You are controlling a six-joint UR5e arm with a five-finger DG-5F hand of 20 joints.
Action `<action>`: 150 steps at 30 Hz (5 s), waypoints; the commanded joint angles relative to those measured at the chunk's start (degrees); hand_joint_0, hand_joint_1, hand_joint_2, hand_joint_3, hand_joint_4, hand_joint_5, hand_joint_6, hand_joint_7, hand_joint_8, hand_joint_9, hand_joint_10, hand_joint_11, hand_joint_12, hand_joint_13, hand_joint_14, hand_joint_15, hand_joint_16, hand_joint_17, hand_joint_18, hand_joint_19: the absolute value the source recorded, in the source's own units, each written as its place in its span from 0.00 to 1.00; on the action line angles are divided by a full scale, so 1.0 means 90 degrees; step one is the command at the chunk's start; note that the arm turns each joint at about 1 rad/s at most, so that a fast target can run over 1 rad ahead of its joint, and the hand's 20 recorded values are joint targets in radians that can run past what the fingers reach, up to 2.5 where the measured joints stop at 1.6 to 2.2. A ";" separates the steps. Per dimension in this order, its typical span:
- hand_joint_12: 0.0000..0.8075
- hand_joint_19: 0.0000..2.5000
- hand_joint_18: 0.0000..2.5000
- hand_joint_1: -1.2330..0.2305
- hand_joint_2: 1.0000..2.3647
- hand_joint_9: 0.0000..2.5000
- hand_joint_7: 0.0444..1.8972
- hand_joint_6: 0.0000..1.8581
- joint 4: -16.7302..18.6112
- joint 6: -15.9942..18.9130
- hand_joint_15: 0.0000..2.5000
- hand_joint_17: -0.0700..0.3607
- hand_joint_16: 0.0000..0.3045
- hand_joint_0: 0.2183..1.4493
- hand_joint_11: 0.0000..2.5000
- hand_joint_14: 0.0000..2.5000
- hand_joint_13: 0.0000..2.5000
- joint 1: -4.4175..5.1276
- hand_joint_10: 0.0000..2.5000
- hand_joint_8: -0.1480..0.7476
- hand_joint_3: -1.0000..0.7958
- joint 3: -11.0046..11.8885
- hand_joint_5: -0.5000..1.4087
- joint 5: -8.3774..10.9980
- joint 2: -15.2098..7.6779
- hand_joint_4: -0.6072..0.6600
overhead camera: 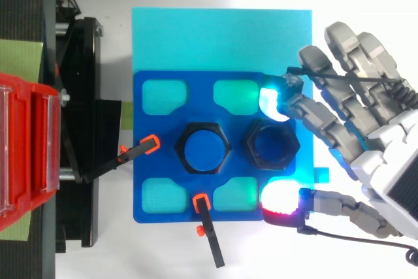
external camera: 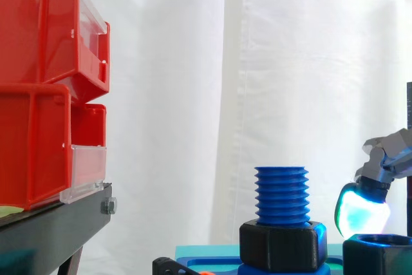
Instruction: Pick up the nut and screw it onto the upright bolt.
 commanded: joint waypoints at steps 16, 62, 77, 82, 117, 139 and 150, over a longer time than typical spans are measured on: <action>0.44 0.00 0.01 0.38 0.00 0.13 0.55 0.27 -0.0068 0.0003 0.00 0.43 0.17 0.23 0.06 0.00 0.03 -0.0073 0.00 0.52 0.28 0.0002 0.15 -0.0218 0.0000 0.72; 0.42 0.00 0.04 0.39 0.00 0.18 0.58 0.27 -0.1924 -0.0339 0.00 0.41 0.15 0.26 0.07 0.00 0.06 -0.0669 0.00 0.52 0.28 0.1565 0.17 -0.0989 0.0527 0.72; 0.42 0.00 0.04 0.39 0.00 0.18 0.58 0.27 -0.0508 -0.0984 0.00 0.41 0.16 0.26 0.07 0.00 0.06 -0.0620 0.00 0.52 0.28 0.1584 0.17 -0.1009 -0.0020 0.71; 0.42 0.00 0.04 0.39 0.00 0.18 0.58 0.27 -0.0478 -0.1081 0.00 0.41 0.15 0.26 0.07 0.00 0.06 -0.0591 0.00 0.53 0.28 0.1584 0.17 -0.1028 -0.0049 0.71; 0.42 0.00 0.03 0.40 0.00 0.18 0.58 0.27 -0.0098 -0.0651 0.00 0.41 0.15 0.25 0.07 0.00 0.05 -0.0386 0.00 0.53 0.28 0.1702 0.17 -0.1097 -0.0664 0.71; 0.41 0.00 0.02 0.40 0.00 0.18 0.58 0.27 -0.1230 -0.0261 0.00 0.41 0.15 0.25 0.07 0.00 0.05 -0.0522 0.00 0.52 0.28 0.2073 0.17 -0.1341 -0.0655 0.71; 0.41 0.00 0.02 0.41 0.00 0.18 0.58 0.27 -0.1875 -0.0222 0.00 0.41 0.15 0.25 0.07 0.00 0.05 -0.0562 0.00 0.53 0.28 0.2307 0.17 -0.1341 -0.0655 0.70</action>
